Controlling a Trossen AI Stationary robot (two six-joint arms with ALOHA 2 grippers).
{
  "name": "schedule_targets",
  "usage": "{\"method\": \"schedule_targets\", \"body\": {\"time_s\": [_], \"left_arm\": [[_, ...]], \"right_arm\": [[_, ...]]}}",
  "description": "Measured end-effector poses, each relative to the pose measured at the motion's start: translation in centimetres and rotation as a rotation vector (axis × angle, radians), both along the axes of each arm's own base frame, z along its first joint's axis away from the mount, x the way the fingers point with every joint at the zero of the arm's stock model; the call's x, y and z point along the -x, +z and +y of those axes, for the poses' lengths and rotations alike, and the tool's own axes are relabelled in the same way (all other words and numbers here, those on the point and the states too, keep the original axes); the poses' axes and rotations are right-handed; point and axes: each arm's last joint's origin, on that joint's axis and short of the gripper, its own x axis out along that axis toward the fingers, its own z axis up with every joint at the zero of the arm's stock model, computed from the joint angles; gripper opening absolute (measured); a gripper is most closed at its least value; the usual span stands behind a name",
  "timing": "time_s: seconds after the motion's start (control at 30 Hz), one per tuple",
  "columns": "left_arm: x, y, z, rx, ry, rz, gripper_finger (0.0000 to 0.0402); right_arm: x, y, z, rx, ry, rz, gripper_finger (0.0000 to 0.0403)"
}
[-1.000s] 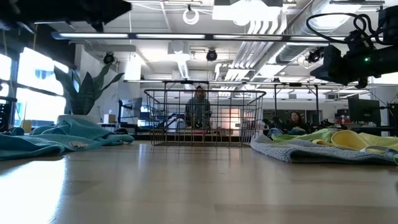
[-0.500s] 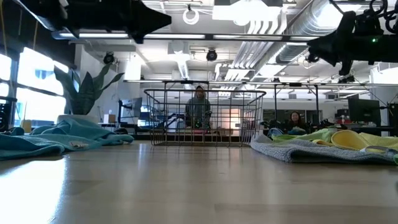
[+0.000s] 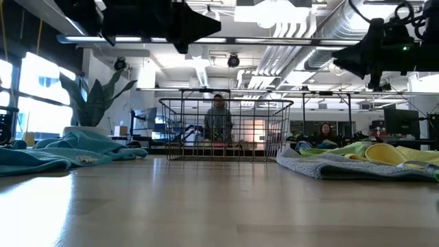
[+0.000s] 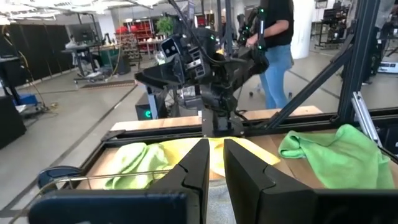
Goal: Fold microfiber towels
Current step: Fold the gray microfiber towel
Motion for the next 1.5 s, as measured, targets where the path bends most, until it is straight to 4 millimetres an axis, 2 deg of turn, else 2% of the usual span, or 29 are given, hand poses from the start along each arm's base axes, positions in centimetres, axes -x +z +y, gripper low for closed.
{"method": "schedule_targets", "body": {"time_s": [0.2, 0.43, 0.6, 0.8, 1.0, 1.27, 1.5], "left_arm": [[-1.0, -1.3, 0.1, 0.070, -0.001, 0.036, 0.0039], [-2.0, -3.4, 0.1, 0.191, 0.003, 0.083, 0.0039], [-2.7, -4.2, -0.7, 0.221, -0.024, 0.080, 0.0039], [-3.1, -4.4, -2.6, 0.223, -0.084, 0.091, 0.0039], [-3.3, -4.4, -4.8, 0.220, -0.153, 0.097, 0.0039], [-3.4, -4.3, -7.9, 0.230, -0.229, 0.094, 0.0039], [-3.3, -4.3, -10.2, 0.267, -0.210, 0.092, 0.0039]], "right_arm": [[-1.4, -1.3, -0.2, -0.091, 0.061, 0.118, 0.0118], [-3.4, -3.1, 0.7, -0.230, 0.210, 0.248, 0.0118], [-4.6, -4.5, 1.9, -0.334, 0.324, 0.342, 0.0118], [-5.5, -6.1, 3.7, -0.389, 0.463, 0.491, 0.0118], [-6.3, -6.8, 5.7, -0.280, 0.619, 0.651, 0.0118], [-9.7, -5.2, 7.8, 0.016, 0.653, 0.922, 0.0118], [-12.3, -5.3, 8.3, -0.043, 0.641, 1.125, 0.0118]]}}
